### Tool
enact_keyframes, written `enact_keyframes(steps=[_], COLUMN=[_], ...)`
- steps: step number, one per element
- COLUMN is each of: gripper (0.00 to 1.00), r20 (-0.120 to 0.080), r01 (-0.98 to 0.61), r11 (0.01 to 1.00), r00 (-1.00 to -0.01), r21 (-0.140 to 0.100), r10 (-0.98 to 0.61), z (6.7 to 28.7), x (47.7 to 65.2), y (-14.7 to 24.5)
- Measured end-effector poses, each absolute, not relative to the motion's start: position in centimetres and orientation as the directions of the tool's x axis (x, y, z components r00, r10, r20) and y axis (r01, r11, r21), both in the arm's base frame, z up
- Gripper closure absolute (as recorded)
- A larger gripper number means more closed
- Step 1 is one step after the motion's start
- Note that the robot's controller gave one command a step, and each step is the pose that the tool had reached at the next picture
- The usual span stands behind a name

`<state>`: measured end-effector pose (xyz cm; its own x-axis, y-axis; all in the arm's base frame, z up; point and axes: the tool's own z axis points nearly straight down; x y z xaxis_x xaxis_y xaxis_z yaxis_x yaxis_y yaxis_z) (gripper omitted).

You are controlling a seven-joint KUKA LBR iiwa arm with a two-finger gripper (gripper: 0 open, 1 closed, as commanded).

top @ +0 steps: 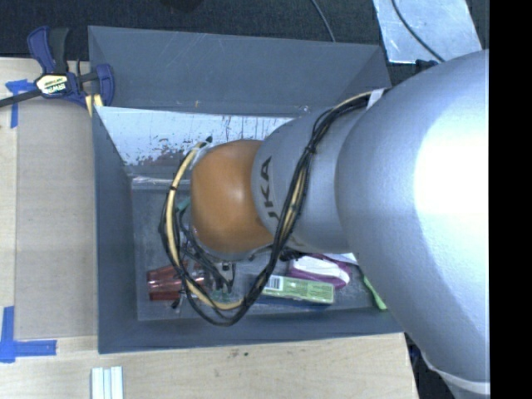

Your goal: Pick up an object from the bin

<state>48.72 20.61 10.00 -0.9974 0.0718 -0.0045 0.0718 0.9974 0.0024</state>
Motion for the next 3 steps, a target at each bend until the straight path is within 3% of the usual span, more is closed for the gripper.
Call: enact_keyframes(steps=[1, 2, 3], gripper=[0.0, 1.0, 1.0], r20=[-0.011, -0.001, -0.001], r01=[0.154, 0.216, 0.217], r11=[0.988, 0.976, 0.976], r00=[-0.988, -0.976, -0.976], r21=[0.003, 0.001, 0.001], r10=[0.154, 0.216, 0.217], z=[7.0, 7.0, 7.0], x=[49.0, 48.3, 48.3], y=[21.0, 19.8, 19.8])
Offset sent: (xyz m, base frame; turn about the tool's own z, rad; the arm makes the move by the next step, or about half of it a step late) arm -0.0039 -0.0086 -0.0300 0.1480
